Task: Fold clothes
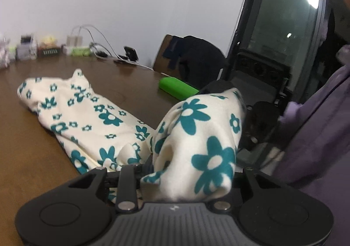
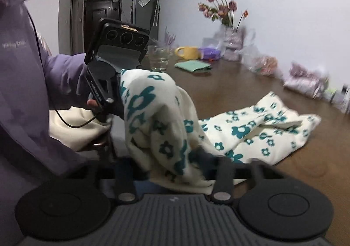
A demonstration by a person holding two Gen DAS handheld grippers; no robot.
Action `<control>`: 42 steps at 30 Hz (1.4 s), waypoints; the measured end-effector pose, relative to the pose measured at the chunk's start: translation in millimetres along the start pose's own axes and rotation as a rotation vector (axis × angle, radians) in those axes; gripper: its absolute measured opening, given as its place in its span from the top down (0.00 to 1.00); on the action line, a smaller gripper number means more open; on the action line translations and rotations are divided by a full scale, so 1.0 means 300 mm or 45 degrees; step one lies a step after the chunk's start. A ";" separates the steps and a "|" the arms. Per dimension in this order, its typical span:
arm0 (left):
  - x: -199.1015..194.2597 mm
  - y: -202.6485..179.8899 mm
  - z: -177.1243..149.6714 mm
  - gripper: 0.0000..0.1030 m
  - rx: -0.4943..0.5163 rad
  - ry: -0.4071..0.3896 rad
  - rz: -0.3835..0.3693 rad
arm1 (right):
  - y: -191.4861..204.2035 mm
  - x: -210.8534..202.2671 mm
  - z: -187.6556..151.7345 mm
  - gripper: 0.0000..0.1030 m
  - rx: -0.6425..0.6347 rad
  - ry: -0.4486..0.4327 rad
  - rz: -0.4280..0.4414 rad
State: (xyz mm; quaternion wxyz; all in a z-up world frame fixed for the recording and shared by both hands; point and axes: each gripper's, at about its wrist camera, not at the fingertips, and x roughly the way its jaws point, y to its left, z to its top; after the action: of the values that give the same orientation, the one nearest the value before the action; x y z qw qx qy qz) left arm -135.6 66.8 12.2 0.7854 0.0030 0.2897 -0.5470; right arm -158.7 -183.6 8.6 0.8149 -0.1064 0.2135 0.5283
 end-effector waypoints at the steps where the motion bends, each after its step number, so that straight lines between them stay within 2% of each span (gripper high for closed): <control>1: -0.017 0.008 -0.003 0.67 -0.034 -0.026 -0.029 | -0.016 -0.006 0.001 0.80 0.066 -0.007 0.054; 3: -0.051 0.024 -0.008 0.57 -0.099 -0.082 -0.077 | -0.078 -0.024 0.007 0.81 0.268 -0.048 0.162; 5: -0.077 0.045 0.000 0.43 -0.154 -0.151 -0.053 | -0.149 -0.029 0.009 0.81 0.489 -0.082 0.227; 9: -0.083 0.110 0.025 0.42 -0.317 -0.232 0.076 | -0.268 -0.003 -0.014 0.81 0.862 -0.097 0.261; 12: -0.046 0.148 0.035 0.41 -0.446 -0.227 0.218 | -0.306 0.021 -0.024 0.74 1.001 -0.069 0.180; 14: -0.028 0.166 0.042 0.38 -0.521 -0.234 0.318 | -0.314 0.023 -0.030 0.74 1.041 -0.078 0.118; 18: -0.051 0.186 0.052 0.41 -0.620 -0.321 0.338 | -0.327 0.016 -0.072 0.83 1.182 -0.128 0.026; 20: -0.067 0.184 0.059 0.41 -0.634 -0.363 0.346 | -0.305 0.007 -0.076 0.86 1.199 -0.158 -0.005; 23: -0.054 0.171 0.073 0.49 -0.599 -0.338 0.343 | -0.241 -0.010 -0.040 0.87 1.121 -0.210 -0.066; 25: -0.023 0.171 0.074 0.59 -0.599 -0.298 0.375 | -0.235 -0.003 -0.036 0.88 1.126 -0.180 -0.114; 27: 0.017 0.188 0.064 0.59 -0.641 -0.263 0.401 | -0.236 0.016 -0.044 0.88 1.135 -0.136 -0.165; 30: 0.023 0.193 0.054 0.44 -0.643 -0.284 0.433 | -0.219 0.013 -0.042 0.85 1.121 -0.124 -0.231; 31: 0.017 0.190 0.054 0.36 -0.629 -0.293 0.453 | -0.209 0.007 -0.038 0.79 1.103 -0.127 -0.257; 34: -0.014 0.164 0.063 0.31 -0.553 -0.322 0.526 | -0.165 -0.042 -0.017 0.60 1.006 -0.155 -0.384; 36: -0.015 0.145 0.071 0.31 -0.522 -0.339 0.564 | -0.152 -0.082 -0.005 0.58 0.954 -0.199 -0.490; 39: -0.016 0.118 0.084 0.40 -0.475 -0.363 0.621 | -0.165 -0.110 0.020 0.56 0.941 -0.277 -0.608; 41: -0.017 0.099 0.092 0.59 -0.444 -0.379 0.660 | -0.182 -0.099 0.043 0.54 0.933 -0.304 -0.669; 42: -0.018 0.090 0.096 0.61 -0.428 -0.388 0.679 | -0.188 -0.085 0.053 0.52 0.930 -0.311 -0.709</control>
State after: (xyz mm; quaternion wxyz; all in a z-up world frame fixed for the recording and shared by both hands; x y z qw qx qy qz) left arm -100.7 72.8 30.2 0.9243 -0.1325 0.2444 -0.2615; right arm -112.9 -221.7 31.6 0.9287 0.1968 0.2514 0.1886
